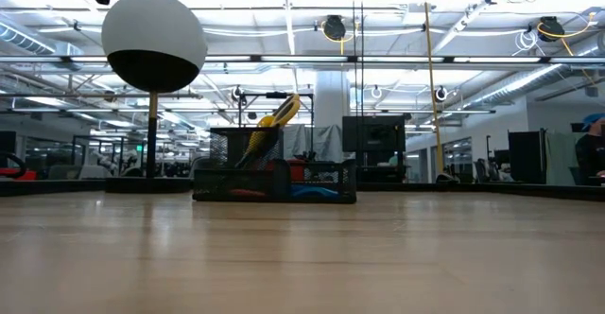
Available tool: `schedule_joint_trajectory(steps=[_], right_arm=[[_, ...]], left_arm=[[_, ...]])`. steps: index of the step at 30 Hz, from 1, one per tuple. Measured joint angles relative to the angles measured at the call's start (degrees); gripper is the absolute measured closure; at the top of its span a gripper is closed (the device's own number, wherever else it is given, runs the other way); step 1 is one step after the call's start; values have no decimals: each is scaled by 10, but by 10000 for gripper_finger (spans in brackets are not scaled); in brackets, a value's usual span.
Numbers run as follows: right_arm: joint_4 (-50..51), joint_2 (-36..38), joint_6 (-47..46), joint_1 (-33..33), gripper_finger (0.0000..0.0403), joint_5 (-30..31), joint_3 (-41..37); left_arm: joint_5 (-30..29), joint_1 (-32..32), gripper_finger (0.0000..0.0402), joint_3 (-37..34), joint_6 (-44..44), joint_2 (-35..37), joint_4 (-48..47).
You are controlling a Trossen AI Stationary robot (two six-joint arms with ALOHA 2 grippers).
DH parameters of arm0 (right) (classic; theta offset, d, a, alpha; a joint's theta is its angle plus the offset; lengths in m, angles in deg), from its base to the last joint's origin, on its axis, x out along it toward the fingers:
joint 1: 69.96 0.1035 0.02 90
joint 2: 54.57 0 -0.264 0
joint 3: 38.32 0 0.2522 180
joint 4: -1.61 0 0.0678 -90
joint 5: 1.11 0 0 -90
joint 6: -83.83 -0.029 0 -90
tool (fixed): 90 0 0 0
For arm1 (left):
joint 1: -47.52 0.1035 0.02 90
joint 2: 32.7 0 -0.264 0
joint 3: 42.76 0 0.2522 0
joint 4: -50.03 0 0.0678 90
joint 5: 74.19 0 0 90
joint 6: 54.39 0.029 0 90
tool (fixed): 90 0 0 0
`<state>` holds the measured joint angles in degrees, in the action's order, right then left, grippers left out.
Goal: Pick and place office supplies into organizer
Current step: Return to Home Position
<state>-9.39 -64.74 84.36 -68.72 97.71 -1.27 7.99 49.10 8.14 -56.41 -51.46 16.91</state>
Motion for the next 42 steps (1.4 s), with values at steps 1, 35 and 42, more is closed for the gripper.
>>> schedule_joint_trajectory(steps=[1, 35, 42], right_arm=[[3, 8, 1, 0, 298, 0, -3], [-154, 100, -33, 0, 298, -58, -143], [-213, 100, -23, 0, 298, -51, -184]], left_arm=[[0, 0, 247, -1, 0, 6, 0], [63, 0, 247, -149, 15, 185, 120], [65, 0, 247, -178, 24, 185, 161]])
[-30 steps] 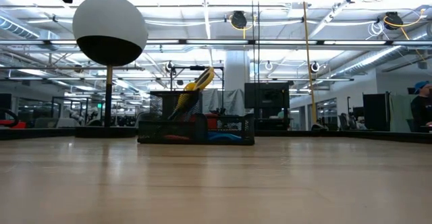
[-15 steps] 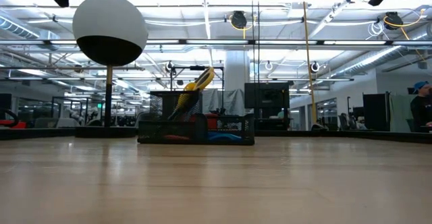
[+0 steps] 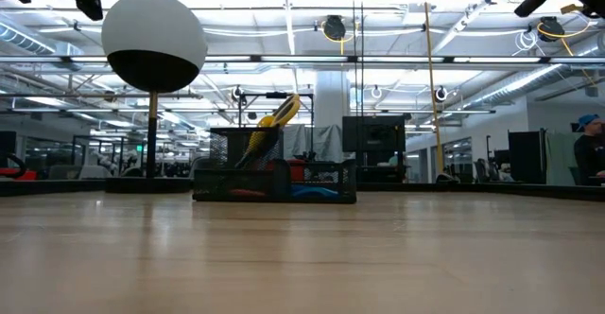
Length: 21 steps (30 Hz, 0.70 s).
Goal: Pick and place office supplies into organizer
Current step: Return to Home Position
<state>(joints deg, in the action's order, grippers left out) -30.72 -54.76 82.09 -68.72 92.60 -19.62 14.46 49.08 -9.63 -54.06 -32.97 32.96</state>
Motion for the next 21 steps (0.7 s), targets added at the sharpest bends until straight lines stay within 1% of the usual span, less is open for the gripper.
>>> schedule_joint_trajectory(steps=[3, 6, 12, 18, 21], right_arm=[[-15, 0, 5, 0, 298, 21, -11], [-21, 0, 16, 0, 298, 28, -16], [6, 0, 25, 0, 298, 68, -17], [20, 0, 31, 0, 298, 68, -18], [20, 0, 31, 0, 298, 68, -18]], left_arm=[[0, 0, 247, -1, 8, 1, 9], [0, 0, 247, -3, 20, 0, 3], [0, 0, 247, -3, 24, 0, 5], [0, 0, 247, -3, 25, 0, 6], [0, 0, 247, -21, 26, 0, 43]])
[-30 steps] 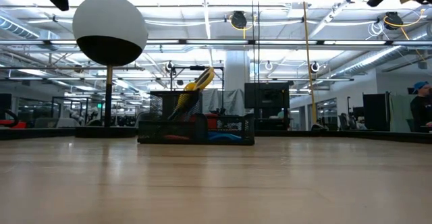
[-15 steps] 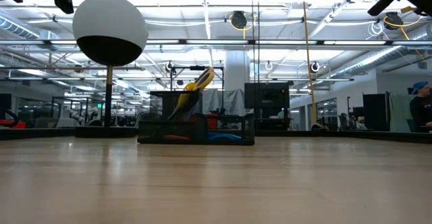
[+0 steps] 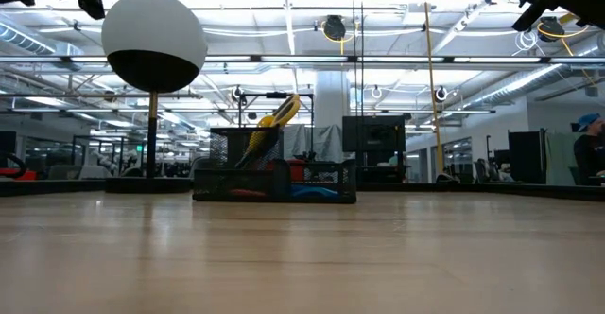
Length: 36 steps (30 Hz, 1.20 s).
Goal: Pick and place office supplies into organizer
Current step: Return to Home Position
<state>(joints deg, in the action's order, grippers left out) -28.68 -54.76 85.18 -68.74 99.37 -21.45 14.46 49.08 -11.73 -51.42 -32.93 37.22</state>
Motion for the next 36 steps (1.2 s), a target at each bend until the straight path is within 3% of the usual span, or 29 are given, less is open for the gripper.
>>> schedule_joint_trajectory(steps=[6, 16, 36], right_arm=[[3, 0, 4, 0, 298, 0, -1], [8, 0, 4, 0, 298, 0, -1], [51, 0, 15, 0, 298, 2, -1]], left_arm=[[0, 0, 247, -75, 17, 0, 140], [0, 0, 247, -143, 28, 0, 260], [0, 0, 247, -167, 36, 0, 253]])
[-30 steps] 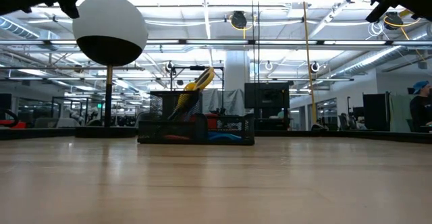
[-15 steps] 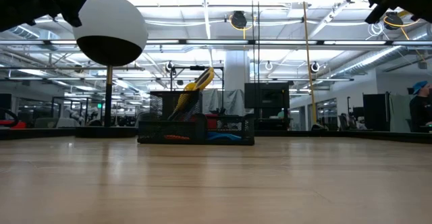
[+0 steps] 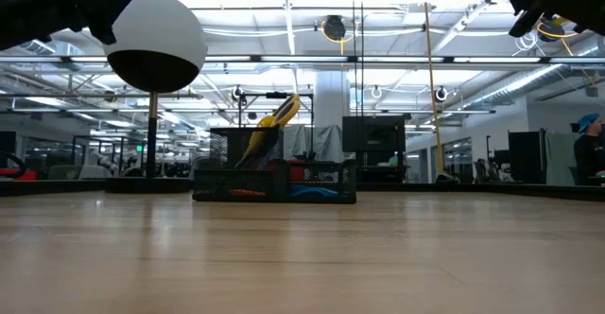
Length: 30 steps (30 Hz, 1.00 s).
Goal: Pick and place office supplies into organizer
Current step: Return to Home Position
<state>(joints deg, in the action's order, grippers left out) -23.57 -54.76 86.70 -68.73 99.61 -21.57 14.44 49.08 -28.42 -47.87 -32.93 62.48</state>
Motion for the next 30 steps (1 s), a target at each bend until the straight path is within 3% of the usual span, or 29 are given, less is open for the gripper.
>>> schedule_joint_trajectory(steps=[11, 19, 23, 30], right_arm=[[86, 0, 32, 0, 298, 1, 0], [182, 0, 59, 0, 298, 102, 0], [241, 0, 85, 0, 298, 99, 0], [270, 0, 105, 0, 298, 27, 0]], left_arm=[[0, 0, 247, 0, -3, 0, -13], [-1, -11, 247, 0, 9, 0, -28], [-2, -18, 247, 0, 19, 0, -38], [-40, -25, 247, 0, 20, 0, -67]])
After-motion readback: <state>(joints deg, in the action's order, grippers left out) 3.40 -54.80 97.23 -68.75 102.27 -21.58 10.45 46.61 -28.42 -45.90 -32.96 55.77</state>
